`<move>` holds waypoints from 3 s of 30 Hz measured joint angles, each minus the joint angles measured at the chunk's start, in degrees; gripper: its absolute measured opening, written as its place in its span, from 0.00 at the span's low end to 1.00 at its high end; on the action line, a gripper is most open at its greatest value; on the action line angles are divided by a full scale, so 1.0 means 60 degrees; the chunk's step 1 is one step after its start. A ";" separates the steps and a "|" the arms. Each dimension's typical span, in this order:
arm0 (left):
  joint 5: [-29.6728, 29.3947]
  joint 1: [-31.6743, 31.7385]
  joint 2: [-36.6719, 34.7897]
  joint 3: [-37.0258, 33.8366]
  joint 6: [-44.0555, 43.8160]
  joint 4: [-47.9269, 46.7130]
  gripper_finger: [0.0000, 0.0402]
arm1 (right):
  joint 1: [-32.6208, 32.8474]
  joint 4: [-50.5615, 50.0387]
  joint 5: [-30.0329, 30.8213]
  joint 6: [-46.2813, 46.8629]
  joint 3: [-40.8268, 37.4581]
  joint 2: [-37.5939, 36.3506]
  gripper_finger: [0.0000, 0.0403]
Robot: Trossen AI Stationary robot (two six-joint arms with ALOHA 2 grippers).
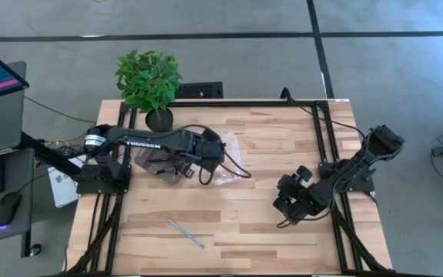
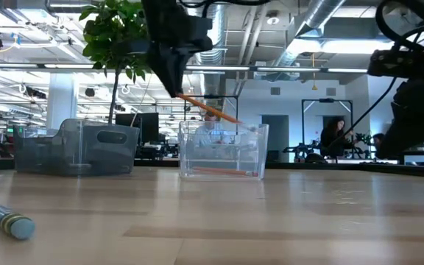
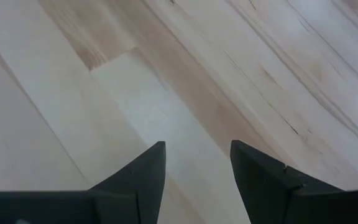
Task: Sort pens & pencils
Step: Put the yellow pencil into the white bin
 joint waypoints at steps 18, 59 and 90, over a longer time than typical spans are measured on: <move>0.0140 0.0723 0.1505 0.0015 0.1441 0.0915 0.08 | -0.0020 0.0071 0.0025 0.0004 -0.0035 -0.0004 0.51; 0.0837 0.0694 0.2630 0.0016 -0.0065 -0.0115 0.08 | -0.0313 0.0371 -0.0007 -0.0250 -0.0036 -0.0004 0.51; -0.1746 0.0956 0.2626 0.0423 -0.1169 0.0067 0.08 | -0.0313 0.0509 0.0022 -0.0251 -0.0036 -0.0004 0.51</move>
